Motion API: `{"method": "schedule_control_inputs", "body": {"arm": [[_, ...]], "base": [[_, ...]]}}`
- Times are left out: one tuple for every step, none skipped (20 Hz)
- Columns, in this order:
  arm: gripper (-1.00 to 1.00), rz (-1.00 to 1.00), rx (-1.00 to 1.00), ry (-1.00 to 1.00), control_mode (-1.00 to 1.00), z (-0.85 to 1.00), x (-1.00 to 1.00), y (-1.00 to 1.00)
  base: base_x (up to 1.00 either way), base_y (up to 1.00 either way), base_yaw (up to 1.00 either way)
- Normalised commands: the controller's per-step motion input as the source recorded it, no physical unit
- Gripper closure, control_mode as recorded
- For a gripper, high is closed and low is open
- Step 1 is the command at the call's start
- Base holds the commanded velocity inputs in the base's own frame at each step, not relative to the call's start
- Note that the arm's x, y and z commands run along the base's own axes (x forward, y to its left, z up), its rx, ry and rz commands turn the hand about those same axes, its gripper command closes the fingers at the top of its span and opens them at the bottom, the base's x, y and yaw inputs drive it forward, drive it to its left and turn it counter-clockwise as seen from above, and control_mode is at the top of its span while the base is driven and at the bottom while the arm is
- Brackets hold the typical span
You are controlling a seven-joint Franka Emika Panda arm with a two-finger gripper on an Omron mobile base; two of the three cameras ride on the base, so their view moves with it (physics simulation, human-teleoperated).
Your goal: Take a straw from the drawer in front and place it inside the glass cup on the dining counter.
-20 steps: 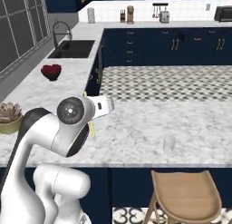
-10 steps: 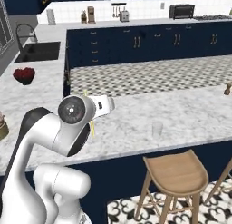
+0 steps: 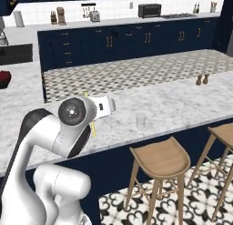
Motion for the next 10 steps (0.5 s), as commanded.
{"method": "schedule_control_inputs", "body": {"arm": [[1.00,0.00,0.00,0.00,1.00,0.00,0.00,0.00],[1.00,0.00,0.00,0.00,1.00,0.00,0.00,0.00],[1.00,0.00,0.00,0.00,1.00,0.00,0.00,0.00],[1.00,0.00,0.00,0.00,1.00,0.00,0.00,0.00],[1.00,0.00,0.00,0.00,1.00,0.00,0.00,0.00],[1.00,0.00,0.00,0.00,1.00,0.00,0.00,0.00],[1.00,0.00,0.00,0.00,1.00,0.00,0.00,0.00],[1.00,0.00,0.00,0.00,1.00,0.00,0.00,0.00],[1.00,0.00,0.00,0.00,1.00,0.00,0.00,0.00],[1.00,0.00,0.00,0.00,1.00,0.00,0.00,0.00]], "base": [[0.06,-0.40,-0.35],[0.26,-0.34,-0.31],[0.50,-0.25,-0.21],[0.63,-0.19,-0.15],[0.47,-0.32,0.00],[0.49,-0.42,0.00],[0.58,-0.48,0.07],[0.34,-0.64,0.16],[0.24,-0.77,0.21],[0.19,-0.80,0.27]]}}
